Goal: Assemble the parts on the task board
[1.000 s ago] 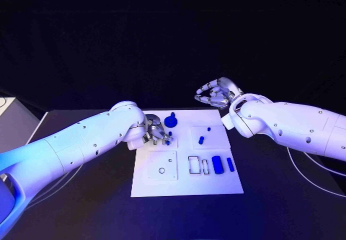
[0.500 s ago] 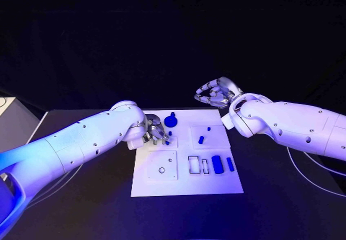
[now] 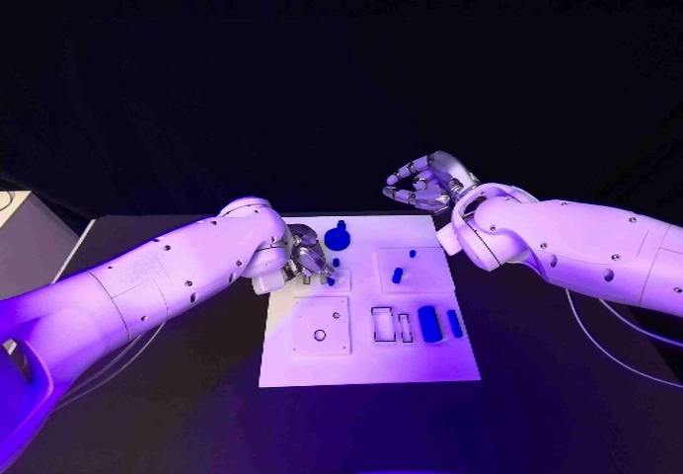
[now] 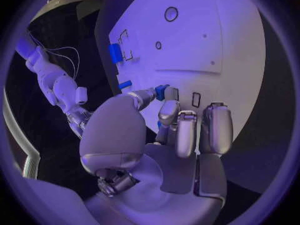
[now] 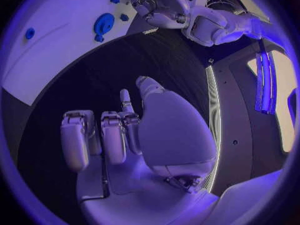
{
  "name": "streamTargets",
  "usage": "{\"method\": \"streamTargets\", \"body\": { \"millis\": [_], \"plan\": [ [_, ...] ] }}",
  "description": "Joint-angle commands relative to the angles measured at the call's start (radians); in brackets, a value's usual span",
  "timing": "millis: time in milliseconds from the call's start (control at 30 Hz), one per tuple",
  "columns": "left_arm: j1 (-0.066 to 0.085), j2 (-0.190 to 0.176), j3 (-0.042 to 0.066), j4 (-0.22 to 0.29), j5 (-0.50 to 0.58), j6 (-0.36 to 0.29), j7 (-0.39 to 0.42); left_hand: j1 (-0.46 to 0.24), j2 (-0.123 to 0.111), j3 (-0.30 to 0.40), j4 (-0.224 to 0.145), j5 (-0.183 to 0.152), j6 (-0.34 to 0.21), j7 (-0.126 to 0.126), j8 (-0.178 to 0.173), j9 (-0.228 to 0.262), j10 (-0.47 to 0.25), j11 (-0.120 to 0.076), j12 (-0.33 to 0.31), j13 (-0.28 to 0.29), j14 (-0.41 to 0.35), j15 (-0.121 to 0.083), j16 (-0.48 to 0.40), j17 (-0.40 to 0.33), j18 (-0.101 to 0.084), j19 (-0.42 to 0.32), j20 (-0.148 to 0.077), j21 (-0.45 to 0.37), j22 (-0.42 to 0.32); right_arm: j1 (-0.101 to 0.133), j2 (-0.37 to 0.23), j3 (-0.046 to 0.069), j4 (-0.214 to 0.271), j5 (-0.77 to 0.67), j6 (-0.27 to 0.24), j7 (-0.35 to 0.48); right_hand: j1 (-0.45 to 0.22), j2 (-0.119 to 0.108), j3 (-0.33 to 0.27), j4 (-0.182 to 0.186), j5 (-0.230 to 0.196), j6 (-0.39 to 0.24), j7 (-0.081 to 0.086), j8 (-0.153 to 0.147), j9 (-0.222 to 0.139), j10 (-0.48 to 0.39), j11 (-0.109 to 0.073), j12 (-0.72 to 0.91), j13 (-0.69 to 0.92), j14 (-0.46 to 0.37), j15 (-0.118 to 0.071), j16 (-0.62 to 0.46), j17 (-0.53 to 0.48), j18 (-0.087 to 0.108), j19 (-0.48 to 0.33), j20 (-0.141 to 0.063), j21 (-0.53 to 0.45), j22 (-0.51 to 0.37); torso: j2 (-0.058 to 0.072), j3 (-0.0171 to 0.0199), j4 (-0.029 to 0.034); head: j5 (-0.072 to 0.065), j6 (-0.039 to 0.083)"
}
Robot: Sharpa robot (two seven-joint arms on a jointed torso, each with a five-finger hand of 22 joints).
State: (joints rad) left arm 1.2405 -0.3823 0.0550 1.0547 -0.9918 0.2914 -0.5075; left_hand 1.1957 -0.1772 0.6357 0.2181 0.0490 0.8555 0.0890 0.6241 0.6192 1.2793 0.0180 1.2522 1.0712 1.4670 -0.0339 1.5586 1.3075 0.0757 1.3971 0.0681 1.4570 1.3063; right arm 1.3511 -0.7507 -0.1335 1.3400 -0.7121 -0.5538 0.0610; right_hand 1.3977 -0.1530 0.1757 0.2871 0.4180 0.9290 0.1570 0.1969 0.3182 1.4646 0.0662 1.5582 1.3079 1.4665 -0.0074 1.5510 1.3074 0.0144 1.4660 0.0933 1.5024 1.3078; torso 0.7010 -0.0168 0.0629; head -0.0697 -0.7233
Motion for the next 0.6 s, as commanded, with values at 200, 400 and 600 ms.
{"method": "streamTargets", "body": {
  "millis": [200, 400, 600],
  "plan": [
    [-0.003, -0.006, -0.002, 0.01, 0.035, 0.009, 0.007, 0.026, -0.018, 0.145, -0.094, 0.136, -0.011, 0.001, 0.012, 0.038, -0.003, -0.007, -0.009, 0.0, 0.096, -0.011, 0.003, 0.245, -0.015, -0.004, -0.006, 0.004, 0.006, -0.001, -0.001, 0.001, 0.001, -0.011, 0.018, 0.005, -0.008, -0.006, 0.008, -0.002, -0.008, -0.006, -0.002, -0.006, 0.002, 0.1, 0.004, 0.004, 0.257, 0.092, 0.002, 0.001, 0.21, 0.002, 0.076, 0.003, -0.001, 0.219, -0.001, -0.0002, 0.0, 0.0, 0.0],
    [-0.005, -0.021, -0.002, 0.021, 0.077, -0.023, 0.01, -0.005, -0.016, 0.228, -0.184, 0.372, -0.004, 0.005, 0.034, 0.087, 0.021, -0.003, -0.004, 0.014, 0.104, -0.009, 0.012, 0.263, -0.02, 0.01, -0.007, 0.017, 0.028, -0.003, -0.003, 0.0, 0.0, -0.015, 0.02, 0.006, -0.008, -0.006, 0.009, -0.002, -0.008, -0.006, -0.002, -0.006, 0.002, 0.1, 0.004, 0.004, 0.257, 0.092, 0.002, 0.001, 0.212, 0.002, 0.077, 0.003, 0.001, 0.22, -0.001, -0.0004, -0.001, -0.002, 0.0],
    [-0.006, -0.033, -0.001, 0.032, 0.115, -0.051, 0.009, -0.031, -0.021, 0.241, -0.207, 0.435, 0.01, -0.001, 0.041, 0.105, 0.033, -0.009, -0.001, 0.021, 0.104, -0.015, 0.012, 0.263, -0.023, 0.021, -0.011, 0.024, 0.043, -0.005, -0.006, 0.0, -0.001, -0.019, 0.02, 0.005, -0.008, -0.007, 0.009, -0.002, -0.008, -0.007, -0.001, -0.007, 0.003, 0.1, 0.004, 0.004, 0.256, 0.092, 0.002, 0.001, 0.21, 0.002, 0.077, 0.003, 0.0, 0.219, 0.0, -0.0009, 0.0006, -0.005, 0.001]
  ]
}}
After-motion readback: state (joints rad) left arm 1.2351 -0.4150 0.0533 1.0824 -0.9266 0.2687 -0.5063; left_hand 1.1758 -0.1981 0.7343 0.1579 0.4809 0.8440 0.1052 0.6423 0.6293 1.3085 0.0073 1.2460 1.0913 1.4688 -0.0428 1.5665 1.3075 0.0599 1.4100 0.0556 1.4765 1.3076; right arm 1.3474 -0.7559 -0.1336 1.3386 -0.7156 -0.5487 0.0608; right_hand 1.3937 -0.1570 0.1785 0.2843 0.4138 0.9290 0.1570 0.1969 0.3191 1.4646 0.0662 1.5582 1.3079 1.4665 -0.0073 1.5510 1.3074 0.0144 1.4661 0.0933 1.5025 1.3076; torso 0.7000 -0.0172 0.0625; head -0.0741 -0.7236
